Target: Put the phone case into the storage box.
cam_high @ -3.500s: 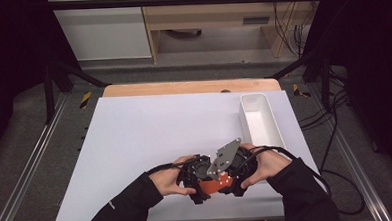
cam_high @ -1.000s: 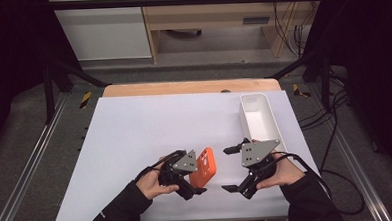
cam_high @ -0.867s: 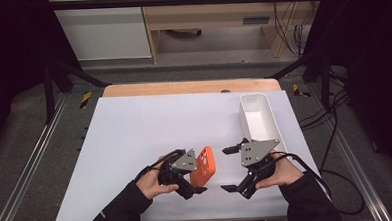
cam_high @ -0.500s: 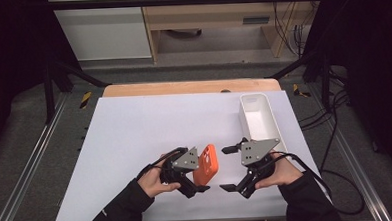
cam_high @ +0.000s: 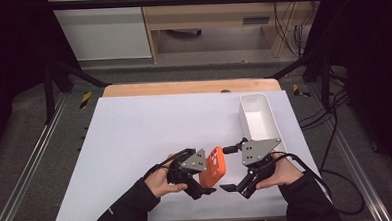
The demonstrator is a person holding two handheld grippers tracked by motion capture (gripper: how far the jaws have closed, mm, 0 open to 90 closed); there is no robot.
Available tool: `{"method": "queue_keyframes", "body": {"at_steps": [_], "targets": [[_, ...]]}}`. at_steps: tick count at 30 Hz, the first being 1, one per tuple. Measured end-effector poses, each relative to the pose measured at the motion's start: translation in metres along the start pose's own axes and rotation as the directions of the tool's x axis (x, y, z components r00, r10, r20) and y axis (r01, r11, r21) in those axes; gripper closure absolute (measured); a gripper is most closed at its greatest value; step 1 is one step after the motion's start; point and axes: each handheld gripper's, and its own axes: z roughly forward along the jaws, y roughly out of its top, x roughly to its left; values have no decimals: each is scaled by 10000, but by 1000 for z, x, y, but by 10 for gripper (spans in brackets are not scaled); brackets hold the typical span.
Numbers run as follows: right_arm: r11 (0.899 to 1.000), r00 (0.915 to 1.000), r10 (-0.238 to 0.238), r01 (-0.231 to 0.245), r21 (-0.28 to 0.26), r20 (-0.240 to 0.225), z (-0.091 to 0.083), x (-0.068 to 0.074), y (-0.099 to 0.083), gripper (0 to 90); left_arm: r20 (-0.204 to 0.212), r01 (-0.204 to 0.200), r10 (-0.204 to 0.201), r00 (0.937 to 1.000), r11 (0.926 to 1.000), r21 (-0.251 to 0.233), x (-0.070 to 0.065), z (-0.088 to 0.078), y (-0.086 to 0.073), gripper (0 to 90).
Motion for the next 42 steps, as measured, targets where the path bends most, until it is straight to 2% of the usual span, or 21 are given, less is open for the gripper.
{"method": "queue_keyframes", "body": {"at_steps": [13,27,42], "targets": [[9999,9999,8,-10,-120,-144,3,0,0,13,221,-123,121,9997,9999,62,-3,8,2,155],[9996,9982,-212,201,-212,-566,7,0,-2,96,381,-209,205,9991,9997,115,-6,12,3,155],[9995,9961,-116,89,-310,-880,8,-1,-2,146,409,-226,224,9989,9997,36,-7,13,1,155]]}}
